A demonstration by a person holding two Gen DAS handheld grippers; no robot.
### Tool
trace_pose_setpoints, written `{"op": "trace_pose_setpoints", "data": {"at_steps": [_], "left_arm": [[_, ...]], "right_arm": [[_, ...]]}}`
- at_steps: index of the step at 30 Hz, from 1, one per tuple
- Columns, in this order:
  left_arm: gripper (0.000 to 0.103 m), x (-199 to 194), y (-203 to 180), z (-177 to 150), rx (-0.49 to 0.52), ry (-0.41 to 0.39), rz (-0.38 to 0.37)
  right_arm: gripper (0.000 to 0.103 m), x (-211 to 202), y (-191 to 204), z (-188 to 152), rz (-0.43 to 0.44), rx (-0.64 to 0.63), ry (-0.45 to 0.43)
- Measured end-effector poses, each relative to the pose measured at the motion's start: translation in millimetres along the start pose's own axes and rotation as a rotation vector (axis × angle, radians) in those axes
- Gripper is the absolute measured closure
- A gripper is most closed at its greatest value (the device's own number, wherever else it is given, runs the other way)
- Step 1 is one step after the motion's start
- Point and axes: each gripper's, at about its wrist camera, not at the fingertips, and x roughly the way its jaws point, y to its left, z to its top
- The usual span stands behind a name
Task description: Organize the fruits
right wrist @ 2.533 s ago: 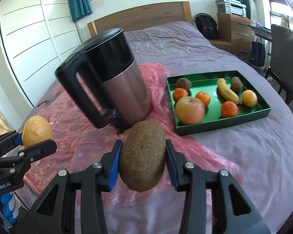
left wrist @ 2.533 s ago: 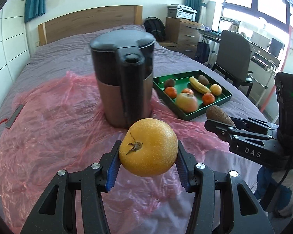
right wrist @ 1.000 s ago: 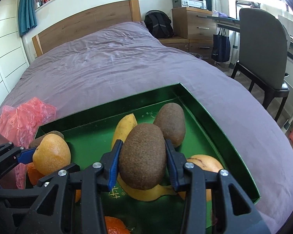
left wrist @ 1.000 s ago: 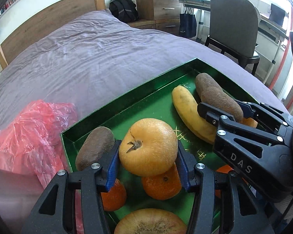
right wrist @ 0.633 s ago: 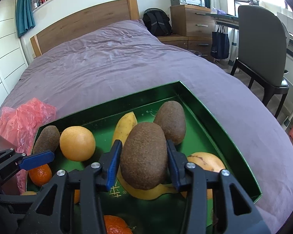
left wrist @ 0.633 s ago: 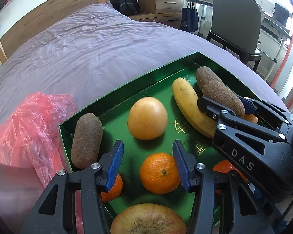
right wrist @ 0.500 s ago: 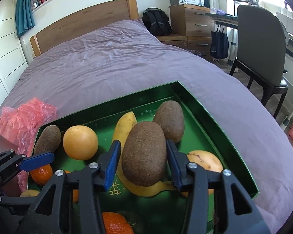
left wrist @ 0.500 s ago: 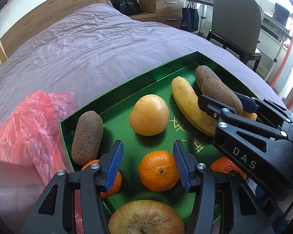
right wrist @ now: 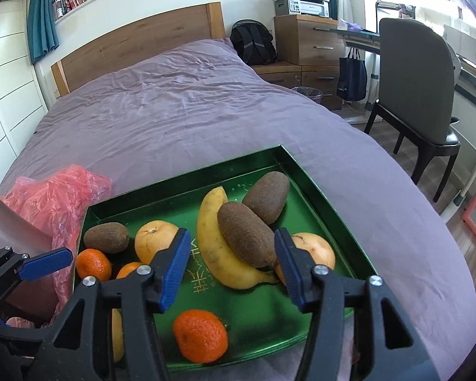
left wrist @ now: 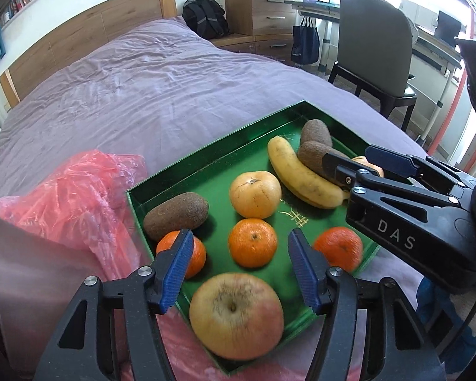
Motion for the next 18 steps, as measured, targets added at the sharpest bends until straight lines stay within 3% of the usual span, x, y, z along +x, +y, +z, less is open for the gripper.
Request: {"op": "trace_pose_setpoints", "data": {"at_steps": [9,18], "left_arm": [[0.041,-73,7,-36,-0.042,-0.072,-0.038],[0.030,-152,23,-84,-0.050,-0.149,-0.024]], "right_arm": [[0.018,-61,18,-18,-0.013,-0.033,-0.008],[0.013,-124,70,-54,0.010,-0.113,-0.008]]}}
